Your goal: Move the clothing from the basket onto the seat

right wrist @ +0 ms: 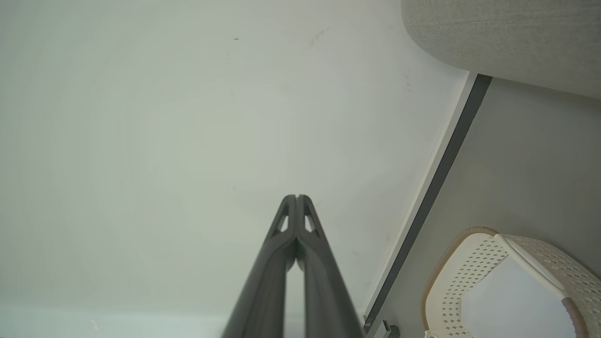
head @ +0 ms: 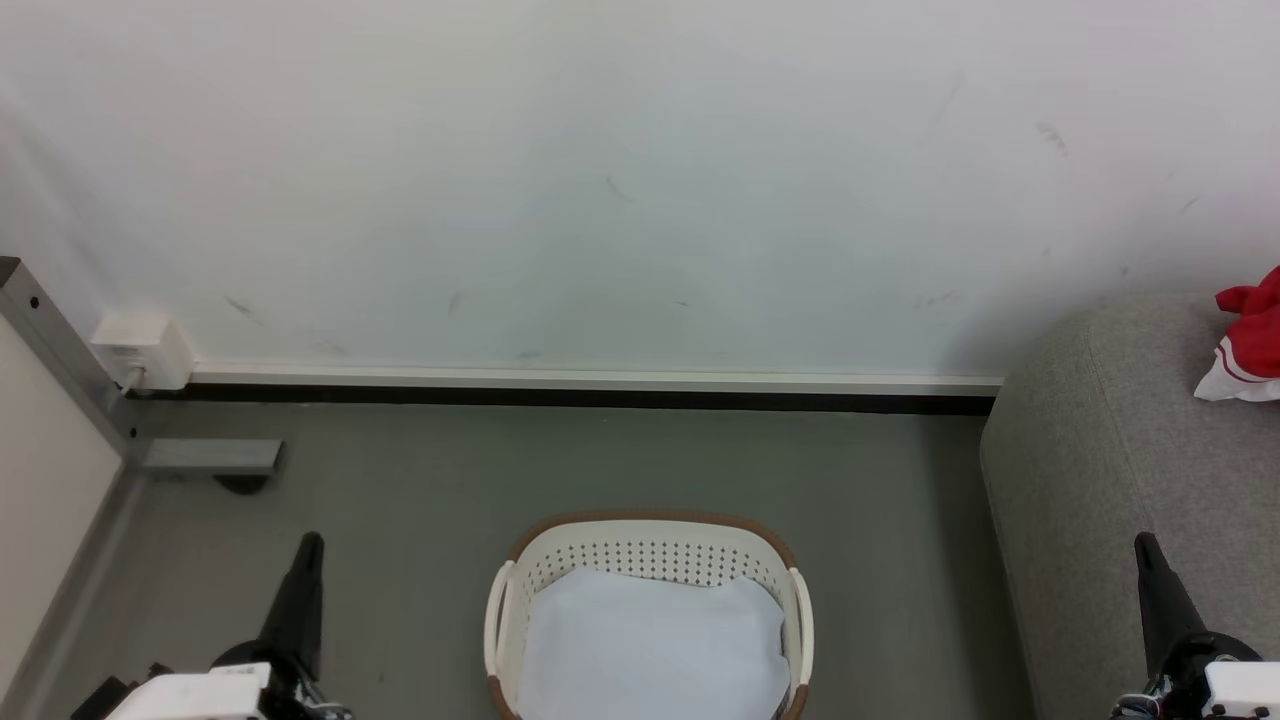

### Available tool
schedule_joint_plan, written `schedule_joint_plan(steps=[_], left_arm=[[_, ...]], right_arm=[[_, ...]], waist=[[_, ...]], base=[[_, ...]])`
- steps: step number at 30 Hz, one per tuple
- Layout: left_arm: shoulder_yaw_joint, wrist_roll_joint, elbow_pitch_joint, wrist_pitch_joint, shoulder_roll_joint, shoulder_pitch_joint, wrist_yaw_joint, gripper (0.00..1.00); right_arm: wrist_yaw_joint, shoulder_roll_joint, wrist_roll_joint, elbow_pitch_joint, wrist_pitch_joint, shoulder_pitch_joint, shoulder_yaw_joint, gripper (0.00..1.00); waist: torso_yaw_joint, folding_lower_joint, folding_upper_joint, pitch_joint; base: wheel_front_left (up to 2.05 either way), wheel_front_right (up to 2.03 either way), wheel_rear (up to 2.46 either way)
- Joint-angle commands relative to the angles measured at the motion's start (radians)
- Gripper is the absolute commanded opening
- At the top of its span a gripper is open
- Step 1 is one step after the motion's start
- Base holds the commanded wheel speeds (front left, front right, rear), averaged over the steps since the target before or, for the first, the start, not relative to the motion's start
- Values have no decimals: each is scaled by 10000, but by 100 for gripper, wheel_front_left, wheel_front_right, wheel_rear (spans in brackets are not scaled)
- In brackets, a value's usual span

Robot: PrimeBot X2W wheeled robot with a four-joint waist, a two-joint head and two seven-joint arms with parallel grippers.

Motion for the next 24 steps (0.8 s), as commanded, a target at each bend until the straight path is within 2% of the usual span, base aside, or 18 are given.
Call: schedule_joint_plan(steps=[1,24], left_arm=[[19,-140,-36,41,22,-74,-49,0],[18,-141,-37,40,22,-74,-49,0]], right_arm=[[-21,-40,20,-55,28,-135,-43,0],[-21,-41,21,-54,28,-136,-42,0]], waist=[[0,0,0,0],[0,0,0,0]], base=[[0,0,0],[0,0,0]])
